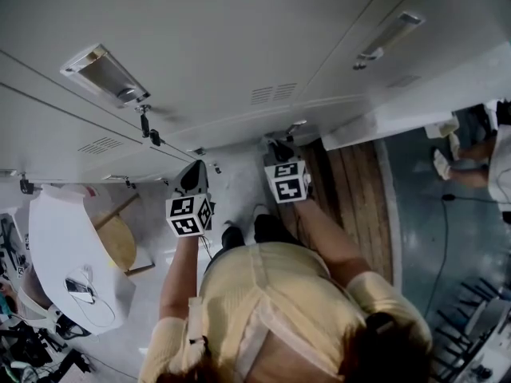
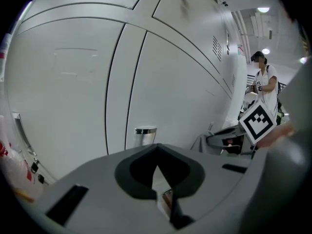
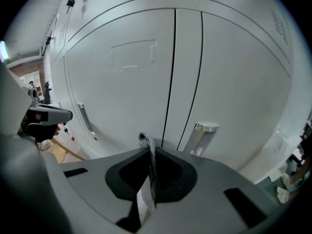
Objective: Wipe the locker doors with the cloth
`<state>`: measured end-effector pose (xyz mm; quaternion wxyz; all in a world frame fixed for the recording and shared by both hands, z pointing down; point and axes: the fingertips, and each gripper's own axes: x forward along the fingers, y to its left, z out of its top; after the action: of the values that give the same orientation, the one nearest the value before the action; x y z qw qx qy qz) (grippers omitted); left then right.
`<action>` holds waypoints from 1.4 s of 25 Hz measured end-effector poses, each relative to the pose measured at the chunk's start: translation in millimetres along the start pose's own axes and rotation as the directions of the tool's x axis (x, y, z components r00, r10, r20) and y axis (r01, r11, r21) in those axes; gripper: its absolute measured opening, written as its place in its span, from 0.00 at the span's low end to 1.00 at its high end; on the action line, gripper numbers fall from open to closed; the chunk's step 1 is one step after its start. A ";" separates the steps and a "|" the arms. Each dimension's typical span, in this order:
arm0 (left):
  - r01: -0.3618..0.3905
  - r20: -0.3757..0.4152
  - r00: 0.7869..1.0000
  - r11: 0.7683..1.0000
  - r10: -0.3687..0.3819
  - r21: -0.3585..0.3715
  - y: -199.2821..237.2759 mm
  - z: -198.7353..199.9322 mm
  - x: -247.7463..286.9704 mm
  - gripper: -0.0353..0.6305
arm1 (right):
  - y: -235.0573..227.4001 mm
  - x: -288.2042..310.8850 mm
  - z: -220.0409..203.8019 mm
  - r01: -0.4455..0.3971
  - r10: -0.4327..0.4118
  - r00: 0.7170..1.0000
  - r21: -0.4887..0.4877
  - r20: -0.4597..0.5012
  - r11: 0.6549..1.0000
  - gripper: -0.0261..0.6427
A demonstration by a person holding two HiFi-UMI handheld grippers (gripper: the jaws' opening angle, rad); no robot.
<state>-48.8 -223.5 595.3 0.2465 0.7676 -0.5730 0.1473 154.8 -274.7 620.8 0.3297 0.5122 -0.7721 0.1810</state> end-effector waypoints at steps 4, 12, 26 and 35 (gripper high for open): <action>-0.022 0.008 1.000 1.000 0.022 -0.013 4.3 1.3 -12.2 0.04 | 4.5 -12.0 5.9 -0.005 0.005 1.000 0.011 0.021 1.000 0.06; -0.043 0.040 0.998 0.999 0.044 -0.030 12.8 3.4 -40.0 0.04 | 20.4 -37.3 17.6 -0.027 0.028 0.997 -0.008 0.067 1.000 0.06; -0.034 0.078 0.996 0.999 0.037 -0.035 14.1 3.1 -81.5 0.04 | 61.8 -81.9 36.5 -0.081 0.087 0.984 -0.044 0.153 0.996 0.06; -0.044 0.101 0.994 0.998 0.049 -0.045 15.3 7.6 -105.6 0.04 | 78.0 -106.2 40.2 -0.100 0.107 0.977 -0.044 0.187 0.994 0.06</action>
<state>-95.5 -145.8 538.4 0.2297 0.7551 -0.6056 0.1014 98.2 -196.2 522.8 0.2536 0.4804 -0.8286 0.1353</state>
